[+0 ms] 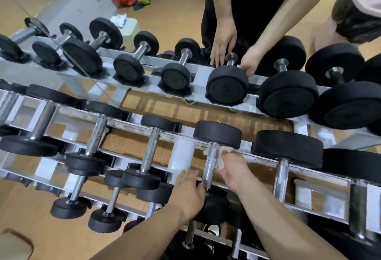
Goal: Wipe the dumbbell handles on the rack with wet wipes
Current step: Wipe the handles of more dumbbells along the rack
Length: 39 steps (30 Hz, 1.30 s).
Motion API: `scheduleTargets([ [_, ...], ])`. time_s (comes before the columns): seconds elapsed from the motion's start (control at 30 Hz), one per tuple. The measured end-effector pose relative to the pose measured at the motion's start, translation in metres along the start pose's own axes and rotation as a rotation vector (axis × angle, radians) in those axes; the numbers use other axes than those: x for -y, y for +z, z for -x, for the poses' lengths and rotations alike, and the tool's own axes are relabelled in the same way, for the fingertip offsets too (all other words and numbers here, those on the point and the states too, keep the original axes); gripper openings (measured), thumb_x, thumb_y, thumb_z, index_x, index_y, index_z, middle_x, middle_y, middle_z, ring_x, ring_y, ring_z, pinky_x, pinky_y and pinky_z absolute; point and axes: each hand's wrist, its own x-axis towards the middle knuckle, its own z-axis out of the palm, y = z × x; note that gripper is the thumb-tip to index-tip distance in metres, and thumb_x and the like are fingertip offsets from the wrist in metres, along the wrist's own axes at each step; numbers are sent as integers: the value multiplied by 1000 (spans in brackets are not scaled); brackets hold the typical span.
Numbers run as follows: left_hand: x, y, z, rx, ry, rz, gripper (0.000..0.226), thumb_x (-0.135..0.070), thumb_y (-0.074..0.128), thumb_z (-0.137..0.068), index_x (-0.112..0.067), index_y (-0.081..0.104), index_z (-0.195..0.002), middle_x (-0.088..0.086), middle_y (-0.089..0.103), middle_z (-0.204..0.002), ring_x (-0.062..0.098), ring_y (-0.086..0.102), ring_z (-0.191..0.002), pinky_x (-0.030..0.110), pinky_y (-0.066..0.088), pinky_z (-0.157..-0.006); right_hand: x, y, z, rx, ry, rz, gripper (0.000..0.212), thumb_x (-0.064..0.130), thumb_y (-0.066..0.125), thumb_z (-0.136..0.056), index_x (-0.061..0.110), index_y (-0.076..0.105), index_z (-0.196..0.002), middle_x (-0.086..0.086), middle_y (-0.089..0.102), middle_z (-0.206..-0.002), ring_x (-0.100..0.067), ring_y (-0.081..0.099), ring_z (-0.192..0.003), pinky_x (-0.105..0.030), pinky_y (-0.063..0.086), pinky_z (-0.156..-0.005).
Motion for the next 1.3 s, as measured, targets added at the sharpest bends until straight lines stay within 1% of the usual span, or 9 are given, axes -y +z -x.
scheduleTargets([
  [0.07, -1, 0, -1, -13, -2, -22, 50, -19, 41, -108, -9, 34, -156, 7, 38, -161, 24, 22, -154, 24, 2, -125, -25, -8, 6, -30, -98, 276, 24, 17, 51, -106, 12, 68, -122, -8, 74, -110, -28, 67, -105, -41, 51, -102],
  [0.27, -1, 2, 1, -13, 16, -1, 48, -15, 38, -108, -10, 34, -156, 6, 35, -162, 24, 17, -156, 20, -2, -121, -58, -43, 15, 196, -280, 828, 21, 5, 52, -91, 3, 59, -71, 0, 53, -68, -15, 49, -67, -33, 35, -61],
  [0.43, 3, 3, -1, 15, 1, 10, 51, -20, 38, -109, -12, 30, -159, 5, 31, -165, 23, 12, -157, 23, 0, -123, 1, -30, -10, -65, -150, 400, 26, 0, 43, -93, 6, 65, -104, -8, 65, -88, -29, 67, -82, -25, 35, -56],
  [0.5, 3, 2, -1, 16, 0, 4, 52, -21, 38, -109, -12, 29, -159, 4, 30, -165, 21, 12, -157, 22, -1, -122, 8, -26, -14, -103, -166, 421, 25, -2, 40, -97, 3, 64, -103, -8, 60, -81, -26, 58, -71, -27, 37, -59],
  [0.77, 2, 3, -3, 23, 7, 3, 51, -19, 39, -109, -10, 31, -158, 6, 32, -165, 22, 16, -156, 22, 1, -123, -28, -1, -9, 115, 1, 153, 33, 20, 56, -99, 21, 61, -132, -6, 71, -126, -24, 66, -115, -44, 46, -111],
  [0.93, 2, 5, -1, 19, 15, 2, 51, -17, 37, -109, -10, 28, -159, 6, 27, -167, 22, 11, -157, 21, -3, -121, -45, -31, 25, 224, -172, 556, 40, -10, 43, -95, 12, 74, -84, 1, 72, -71, -19, 68, -74, -17, 52, -67],
  [1.1, 2, 7, -1, 43, 0, -3, 52, -18, 36, -109, -6, 25, -159, 9, 24, -167, 24, 10, -158, 23, -3, -122, -31, -28, 22, 216, -66, 450, 34, -3, 43, -102, 9, 72, -88, -8, 73, -84, -26, 68, -78, -30, 52, -73],
  [1.2, 3, 7, -4, 92, -36, 24, 49, -18, 39, -106, -2, 34, -153, 16, 35, -159, 34, 22, -153, 37, 14, -127, -8, -12, 17, 148, -33, 166, 35, -2, 39, -107, 14, 68, -96, -9, 74, -104, -25, 68, -94, -41, 53, -100],
  [1.3, 3, 1, -4, 109, -37, 26, 49, -18, 42, -105, -4, 39, -151, 12, 42, -155, 28, 32, -148, 32, 21, -124, -22, -16, 27, 161, -163, 434, 45, -8, 39, -102, 29, 60, -86, 3, 68, -93, -13, 61, -86, -21, 47, -97],
])
